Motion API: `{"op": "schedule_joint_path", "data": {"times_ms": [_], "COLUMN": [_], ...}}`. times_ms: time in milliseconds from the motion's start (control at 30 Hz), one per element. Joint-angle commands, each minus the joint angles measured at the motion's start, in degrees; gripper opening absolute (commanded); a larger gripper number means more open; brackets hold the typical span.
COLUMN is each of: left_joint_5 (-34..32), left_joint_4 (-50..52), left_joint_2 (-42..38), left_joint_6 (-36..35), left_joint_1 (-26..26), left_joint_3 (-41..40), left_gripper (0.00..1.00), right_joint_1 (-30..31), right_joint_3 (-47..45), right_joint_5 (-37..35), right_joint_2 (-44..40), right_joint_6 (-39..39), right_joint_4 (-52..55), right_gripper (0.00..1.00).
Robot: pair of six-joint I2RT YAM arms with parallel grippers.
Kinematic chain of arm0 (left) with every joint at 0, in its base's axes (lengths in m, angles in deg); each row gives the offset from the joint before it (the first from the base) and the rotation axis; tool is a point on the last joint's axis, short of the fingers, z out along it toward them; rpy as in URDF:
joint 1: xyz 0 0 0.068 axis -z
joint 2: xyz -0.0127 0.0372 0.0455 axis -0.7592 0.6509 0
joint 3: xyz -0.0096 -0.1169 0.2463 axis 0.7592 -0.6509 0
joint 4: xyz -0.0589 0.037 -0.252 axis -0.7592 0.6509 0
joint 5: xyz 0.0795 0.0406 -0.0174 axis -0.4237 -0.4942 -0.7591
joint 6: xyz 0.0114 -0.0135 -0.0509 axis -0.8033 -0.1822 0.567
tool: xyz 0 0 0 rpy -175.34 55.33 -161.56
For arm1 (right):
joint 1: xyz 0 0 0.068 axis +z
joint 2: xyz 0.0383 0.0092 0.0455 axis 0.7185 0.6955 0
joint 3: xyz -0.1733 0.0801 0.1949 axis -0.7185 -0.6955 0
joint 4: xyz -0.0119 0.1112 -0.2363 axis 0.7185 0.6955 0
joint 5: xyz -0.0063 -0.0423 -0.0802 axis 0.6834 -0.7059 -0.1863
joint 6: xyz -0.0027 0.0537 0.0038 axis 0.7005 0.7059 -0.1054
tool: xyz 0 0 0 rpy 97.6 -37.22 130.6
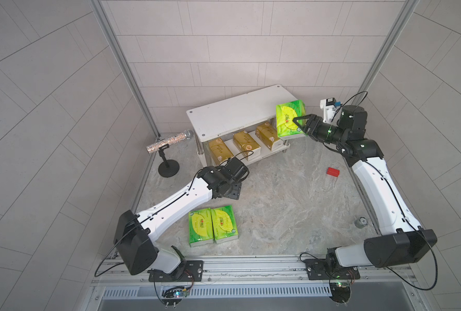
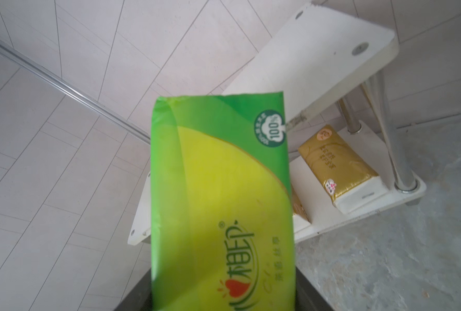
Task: Place the tissue boxes on the shelf by color
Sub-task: Place a box of tissues on the shelf.
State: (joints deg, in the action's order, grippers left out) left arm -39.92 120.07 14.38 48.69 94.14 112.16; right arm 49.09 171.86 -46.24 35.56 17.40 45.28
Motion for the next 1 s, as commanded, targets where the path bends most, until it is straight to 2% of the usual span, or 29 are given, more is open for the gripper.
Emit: {"op": "schedule_joint_path", "data": {"times_ms": [0,200,333,567,833,967], "left_joint_5": [0.3,0.14,-0.17,-1.6,-1.89,-1.83], "left_joint_4": [1.47,1.25,1.17,1.14,0.86,0.78], "left_joint_2": [0.81,1.34,1.6,1.68,1.76,1.79], "left_joint_6": [-0.32,-0.48,-0.41,0.03,0.31,0.38], "left_joint_1": [0.07,0.07,0.04,-0.02,-0.98,-1.29], "left_joint_3": [-0.17,-0.08,-0.16,-0.16,-0.47,-0.4], "left_gripper": [0.72,0.72,0.72,0.72,0.72,0.72], "right_joint_1": [-0.26,-0.18,-0.01,0.59,0.78,1.22], "right_joint_3": [4.56,12.17,19.11,34.1,36.8,41.51], "right_joint_5": [-3.53,-5.38,-6.17,-6.01,-7.88,-10.84], "right_joint_2": [4.81,14.18,19.99,28.35,31.92,33.71], "right_joint_6": [3.95,9.7,11.49,10.17,8.29,3.88], "right_joint_4": [-8.1,-15.52,-16.17,-5.43,-1.36,5.09], "right_gripper": [0.66,0.66,0.66,0.68,0.68,0.69]}}
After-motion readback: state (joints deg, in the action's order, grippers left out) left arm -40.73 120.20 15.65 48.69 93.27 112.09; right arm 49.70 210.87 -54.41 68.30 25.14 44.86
